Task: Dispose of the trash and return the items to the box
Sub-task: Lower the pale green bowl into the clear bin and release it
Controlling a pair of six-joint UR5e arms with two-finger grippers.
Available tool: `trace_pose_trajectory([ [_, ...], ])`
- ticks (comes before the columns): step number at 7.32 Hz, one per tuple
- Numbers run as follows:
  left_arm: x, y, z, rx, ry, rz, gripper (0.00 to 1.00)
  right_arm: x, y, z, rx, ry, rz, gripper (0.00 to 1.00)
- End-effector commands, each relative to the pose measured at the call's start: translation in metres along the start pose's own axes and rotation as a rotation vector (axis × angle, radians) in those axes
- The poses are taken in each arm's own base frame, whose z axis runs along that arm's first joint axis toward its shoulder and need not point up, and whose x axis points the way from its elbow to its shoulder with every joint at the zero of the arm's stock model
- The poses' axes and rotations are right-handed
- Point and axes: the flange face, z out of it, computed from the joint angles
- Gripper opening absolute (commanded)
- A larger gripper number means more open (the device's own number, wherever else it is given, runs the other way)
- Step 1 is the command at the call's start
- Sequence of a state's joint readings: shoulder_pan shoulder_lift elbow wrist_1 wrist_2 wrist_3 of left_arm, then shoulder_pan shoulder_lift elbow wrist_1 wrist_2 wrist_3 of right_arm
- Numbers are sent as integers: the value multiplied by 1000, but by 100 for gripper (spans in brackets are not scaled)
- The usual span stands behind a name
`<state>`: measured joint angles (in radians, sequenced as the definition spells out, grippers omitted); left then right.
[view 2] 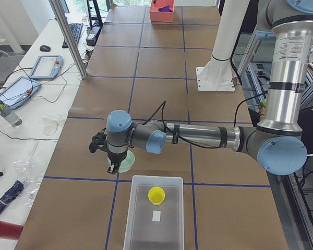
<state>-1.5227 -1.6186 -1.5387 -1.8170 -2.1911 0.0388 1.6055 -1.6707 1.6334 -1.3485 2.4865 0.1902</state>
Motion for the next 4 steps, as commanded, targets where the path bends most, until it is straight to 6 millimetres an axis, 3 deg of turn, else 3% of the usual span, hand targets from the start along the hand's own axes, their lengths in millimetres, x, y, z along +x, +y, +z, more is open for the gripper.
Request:
trace_pose_trajectory([
  [1, -65, 51, 19, -45, -13, 43, 0, -4, -6, -6, 6, 2, 4, 100],
  [3, -97, 105, 22, -65, -23, 41, 0, -11, -7, -10, 14, 1, -9, 100],
  [4, -106, 133, 39, -83, -20, 28, 0, -11, -6, -11, 15, 1, -11, 100],
])
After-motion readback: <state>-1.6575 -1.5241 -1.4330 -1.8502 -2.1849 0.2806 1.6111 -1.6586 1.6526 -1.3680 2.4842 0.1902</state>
